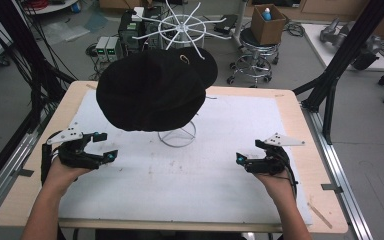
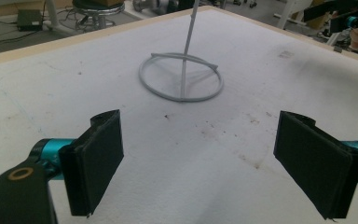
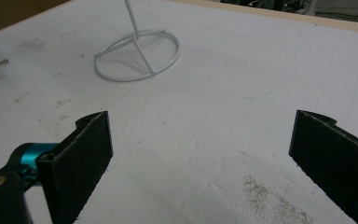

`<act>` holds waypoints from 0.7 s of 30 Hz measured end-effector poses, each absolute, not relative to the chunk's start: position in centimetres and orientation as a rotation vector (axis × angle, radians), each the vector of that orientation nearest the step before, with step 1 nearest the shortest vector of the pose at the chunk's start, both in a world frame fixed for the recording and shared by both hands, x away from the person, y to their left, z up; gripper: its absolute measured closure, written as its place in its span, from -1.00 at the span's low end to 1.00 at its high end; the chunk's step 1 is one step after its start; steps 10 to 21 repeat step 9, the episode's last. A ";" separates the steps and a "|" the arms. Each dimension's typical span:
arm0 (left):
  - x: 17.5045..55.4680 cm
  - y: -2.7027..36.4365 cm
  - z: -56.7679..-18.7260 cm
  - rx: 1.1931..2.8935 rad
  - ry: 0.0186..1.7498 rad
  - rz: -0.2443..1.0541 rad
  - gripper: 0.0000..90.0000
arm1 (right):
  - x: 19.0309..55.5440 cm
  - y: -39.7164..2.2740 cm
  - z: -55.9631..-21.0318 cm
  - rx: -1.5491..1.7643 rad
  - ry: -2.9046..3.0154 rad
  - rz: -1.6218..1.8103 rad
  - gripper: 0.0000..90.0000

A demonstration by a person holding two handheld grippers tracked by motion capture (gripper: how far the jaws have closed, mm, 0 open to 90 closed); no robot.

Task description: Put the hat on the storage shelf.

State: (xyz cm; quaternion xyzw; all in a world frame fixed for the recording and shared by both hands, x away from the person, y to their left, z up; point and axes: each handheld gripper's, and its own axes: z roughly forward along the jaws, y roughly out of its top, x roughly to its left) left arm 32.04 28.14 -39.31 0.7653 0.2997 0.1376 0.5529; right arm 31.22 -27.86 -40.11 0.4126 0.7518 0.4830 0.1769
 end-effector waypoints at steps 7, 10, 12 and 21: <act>32.1 28.1 -39.4 1.820 0.712 0.331 -0.65 | 31.3 -27.8 -40.1 1.169 2.129 1.367 -0.89; 32.1 28.1 -39.4 1.816 0.715 0.331 -0.65 | 31.3 -27.8 -40.1 1.171 2.127 1.370 -0.89; 32.1 28.1 -39.4 1.816 0.715 0.331 -0.65 | 31.3 -27.8 -40.1 1.171 2.127 1.370 -0.89; 32.1 28.1 -39.4 1.816 0.715 0.331 -0.65 | 31.3 -27.8 -40.1 1.171 2.127 1.370 -0.89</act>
